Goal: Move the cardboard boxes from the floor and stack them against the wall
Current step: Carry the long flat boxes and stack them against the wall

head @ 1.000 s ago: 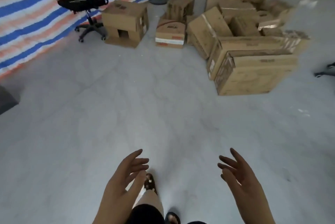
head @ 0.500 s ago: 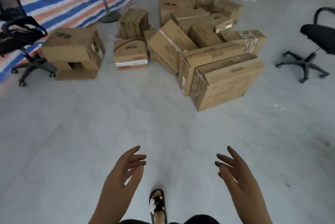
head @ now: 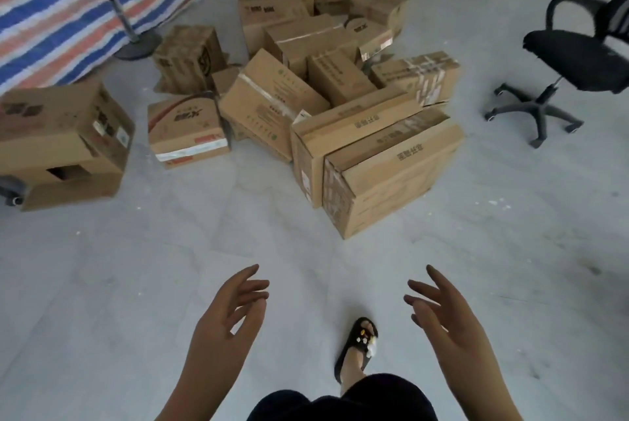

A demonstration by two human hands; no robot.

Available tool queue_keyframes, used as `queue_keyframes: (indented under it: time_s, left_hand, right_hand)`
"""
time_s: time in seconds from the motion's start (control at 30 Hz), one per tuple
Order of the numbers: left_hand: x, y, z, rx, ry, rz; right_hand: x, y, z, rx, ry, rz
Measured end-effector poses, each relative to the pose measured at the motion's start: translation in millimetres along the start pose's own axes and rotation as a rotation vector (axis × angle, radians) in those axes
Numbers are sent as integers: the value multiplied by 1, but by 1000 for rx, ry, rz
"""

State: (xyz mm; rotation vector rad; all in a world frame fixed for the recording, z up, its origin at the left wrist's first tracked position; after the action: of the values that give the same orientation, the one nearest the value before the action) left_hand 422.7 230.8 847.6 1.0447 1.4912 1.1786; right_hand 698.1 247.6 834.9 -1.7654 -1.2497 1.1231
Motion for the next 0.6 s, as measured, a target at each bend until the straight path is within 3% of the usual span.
queue_keyframes:
  time_s: [0.27, 0.6]
  left_hand:
    - [134, 43, 84, 32, -60, 38]
    - [288, 28, 89, 82, -129, -66]
  right_hand:
    - [143, -32, -47, -46, -12, 29]
    - [265, -41, -11, -72, 33, 177]
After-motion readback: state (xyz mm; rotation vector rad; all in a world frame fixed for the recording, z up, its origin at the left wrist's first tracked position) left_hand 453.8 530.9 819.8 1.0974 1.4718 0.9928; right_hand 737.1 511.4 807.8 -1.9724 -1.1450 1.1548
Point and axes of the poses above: each hand's wrist, its own x-axis towards the middle knuckle, its own z-axis out of the palm, y = z × x, the point moved 3 cm from there along x, towards the middle knuckle, and after that the axes turned 9 degrees about -x, right-handed, at the moved point
